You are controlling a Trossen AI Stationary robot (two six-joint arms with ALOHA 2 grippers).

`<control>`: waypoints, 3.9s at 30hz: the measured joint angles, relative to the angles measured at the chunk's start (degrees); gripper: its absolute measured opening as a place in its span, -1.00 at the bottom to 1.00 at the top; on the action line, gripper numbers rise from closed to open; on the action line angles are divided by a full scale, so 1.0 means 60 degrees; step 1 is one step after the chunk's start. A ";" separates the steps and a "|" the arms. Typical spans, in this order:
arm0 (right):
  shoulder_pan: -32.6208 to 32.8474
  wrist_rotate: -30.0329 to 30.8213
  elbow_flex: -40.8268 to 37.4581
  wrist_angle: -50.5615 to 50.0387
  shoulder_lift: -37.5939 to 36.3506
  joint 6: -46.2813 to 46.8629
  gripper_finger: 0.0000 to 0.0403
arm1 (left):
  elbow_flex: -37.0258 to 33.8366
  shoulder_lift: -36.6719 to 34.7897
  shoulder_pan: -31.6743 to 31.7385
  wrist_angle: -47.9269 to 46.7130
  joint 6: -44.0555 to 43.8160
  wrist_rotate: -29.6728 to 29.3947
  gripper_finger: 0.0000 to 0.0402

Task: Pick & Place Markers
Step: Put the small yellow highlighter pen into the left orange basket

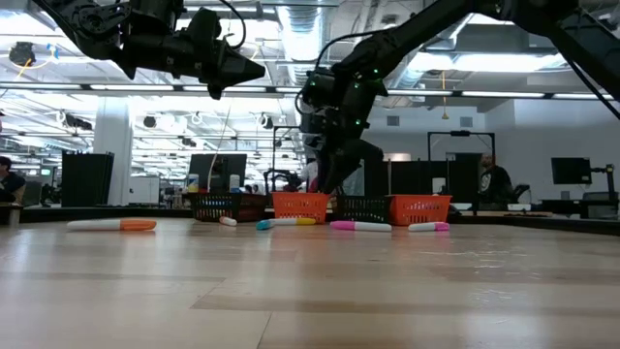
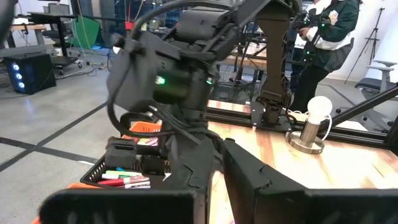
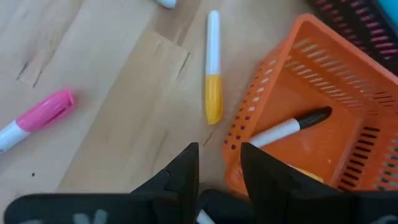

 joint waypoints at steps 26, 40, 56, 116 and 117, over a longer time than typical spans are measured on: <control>0.0155 -0.2447 -0.0007 -0.1315 -0.1133 0.1204 -0.46 | 0.0168 0.1548 -0.0490 -0.0100 0.0998 -0.0072 -0.83; -0.0098 -0.5119 -0.0002 -0.1938 -0.3575 0.3333 -0.46 | 0.1855 0.4489 -0.0944 -0.1427 0.1440 -0.1695 -0.82; -0.0096 -0.5040 -0.0004 -0.2011 -0.5406 0.3932 -0.46 | 0.1982 0.5276 -0.2025 -0.1922 0.1710 -0.3608 -0.62; 0.0135 -0.5072 -0.0007 -0.2081 -0.5361 0.3860 -0.46 | 0.2317 0.7537 -0.2212 -0.0840 0.3090 -0.4190 -0.86; 0.0135 -0.5072 -0.0007 -0.2083 -0.5361 0.3860 -0.46 | 0.2317 0.7537 -0.2250 -0.0792 0.3225 -0.4385 -0.85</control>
